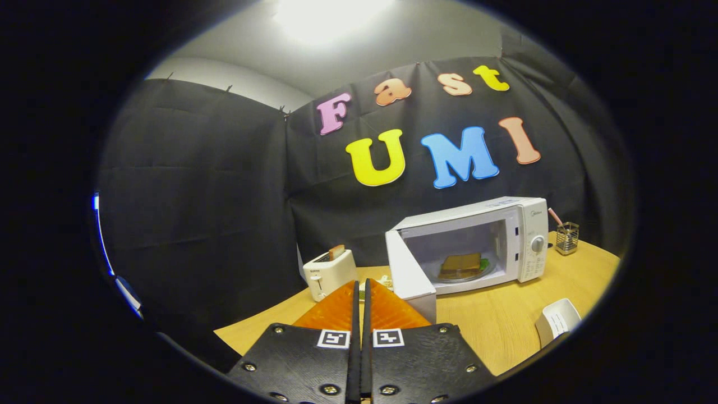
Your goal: Open the microwave, put the food inside, and close the microwave door.
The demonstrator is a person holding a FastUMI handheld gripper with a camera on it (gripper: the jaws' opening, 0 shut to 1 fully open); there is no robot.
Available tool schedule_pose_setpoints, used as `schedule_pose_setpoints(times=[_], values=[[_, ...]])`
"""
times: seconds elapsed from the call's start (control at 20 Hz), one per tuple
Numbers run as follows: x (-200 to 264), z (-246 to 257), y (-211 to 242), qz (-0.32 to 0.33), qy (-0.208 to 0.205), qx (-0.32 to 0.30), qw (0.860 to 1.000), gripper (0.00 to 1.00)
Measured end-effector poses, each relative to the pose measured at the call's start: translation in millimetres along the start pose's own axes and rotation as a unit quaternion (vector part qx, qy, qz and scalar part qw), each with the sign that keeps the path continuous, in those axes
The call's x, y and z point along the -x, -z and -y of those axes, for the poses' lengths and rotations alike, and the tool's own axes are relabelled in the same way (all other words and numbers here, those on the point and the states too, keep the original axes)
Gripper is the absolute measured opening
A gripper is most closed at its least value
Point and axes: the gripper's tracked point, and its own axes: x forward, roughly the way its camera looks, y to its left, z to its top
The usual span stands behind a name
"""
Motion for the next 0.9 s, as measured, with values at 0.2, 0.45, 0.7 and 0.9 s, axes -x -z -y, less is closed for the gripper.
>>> schedule_pose_setpoints(times=[0.2,0.45,0.7,0.9], values=[[-3,57,-1,0.001,0.051,0.001,0.999,0.01],[-13,116,-14,0.011,0.097,0.01,0.995,0.01],[-23,167,-25,0.021,0.138,0.025,0.99,0.01],[-45,195,-30,0.022,0.141,0.029,0.989,0.02]])
